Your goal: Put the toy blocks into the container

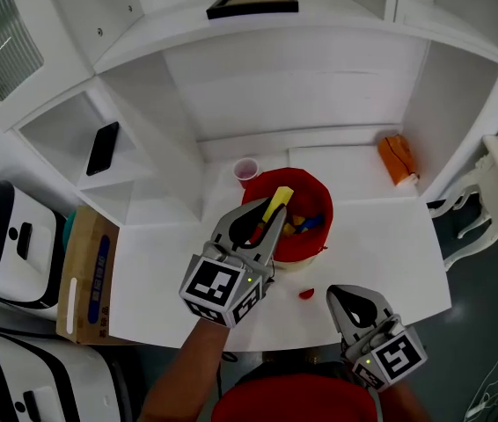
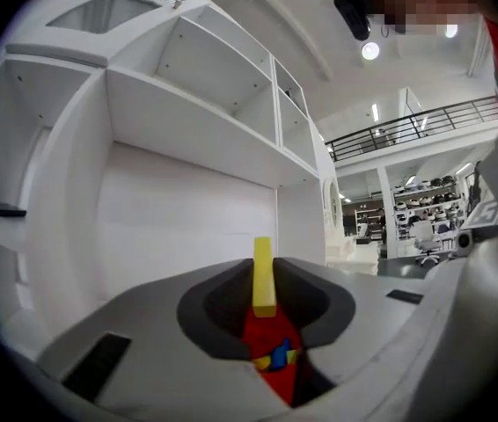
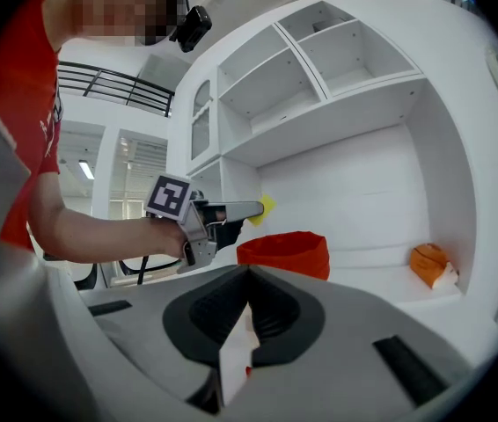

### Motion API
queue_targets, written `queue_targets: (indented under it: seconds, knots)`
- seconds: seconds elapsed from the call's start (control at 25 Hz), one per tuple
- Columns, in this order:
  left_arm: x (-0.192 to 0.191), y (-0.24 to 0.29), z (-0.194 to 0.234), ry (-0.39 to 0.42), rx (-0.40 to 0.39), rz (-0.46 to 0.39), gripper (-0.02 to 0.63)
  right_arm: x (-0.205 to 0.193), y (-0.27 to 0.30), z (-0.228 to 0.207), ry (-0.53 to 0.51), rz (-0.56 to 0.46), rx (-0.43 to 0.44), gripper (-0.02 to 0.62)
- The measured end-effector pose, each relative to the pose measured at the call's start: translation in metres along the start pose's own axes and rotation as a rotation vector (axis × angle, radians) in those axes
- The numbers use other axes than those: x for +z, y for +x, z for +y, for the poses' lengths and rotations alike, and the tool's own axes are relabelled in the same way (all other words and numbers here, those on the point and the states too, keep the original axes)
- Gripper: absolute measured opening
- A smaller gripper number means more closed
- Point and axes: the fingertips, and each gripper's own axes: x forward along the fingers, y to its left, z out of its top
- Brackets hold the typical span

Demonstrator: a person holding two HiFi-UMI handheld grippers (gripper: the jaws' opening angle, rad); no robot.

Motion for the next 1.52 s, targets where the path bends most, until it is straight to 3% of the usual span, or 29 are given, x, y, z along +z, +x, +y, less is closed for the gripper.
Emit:
queue_targets:
  seconds: [0.16,0.24,0.4,0.56,0.96,1.28,1.4,1.52]
  knots:
    - [-0.008,0.013,0.006,-0.007,0.003,0.019,0.101,-0.012,0.006,-0.004,-0.008,0.054,-0.015,-0.006]
    - [-0.007,0.013,0.005,-0.022,0.0,0.007,0.136,-0.022,0.01,-0.008,-0.002,0.091,-0.023,0.044]
    - [0.005,0.004,-0.003,-0.032,-0.021,-0.042,0.156,-0.05,0.017,-0.011,-0.011,0.175,-0.031,0.065]
    - [0.016,-0.015,-0.018,-0.008,-0.036,-0.085,0.011,-0.081,0.025,-0.008,-0.037,0.271,-0.012,0.139]
    - [-0.017,-0.072,-0.049,-0.081,-0.021,-0.048,0.011,-0.159,0.049,-0.005,-0.072,0.529,-0.005,0.229]
    - [-0.042,-0.095,-0.06,-0.14,-0.02,0.05,0.011,-0.187,0.065,-0.004,-0.086,0.624,-0.017,0.236]
    - [-0.042,-0.099,-0.058,-0.125,-0.013,0.022,0.011,-0.19,0.067,-0.004,-0.097,0.64,-0.023,0.23]
    - [-0.043,-0.1,-0.057,-0.105,-0.014,0.006,0.011,-0.192,0.066,-0.004,-0.11,0.643,-0.031,0.166]
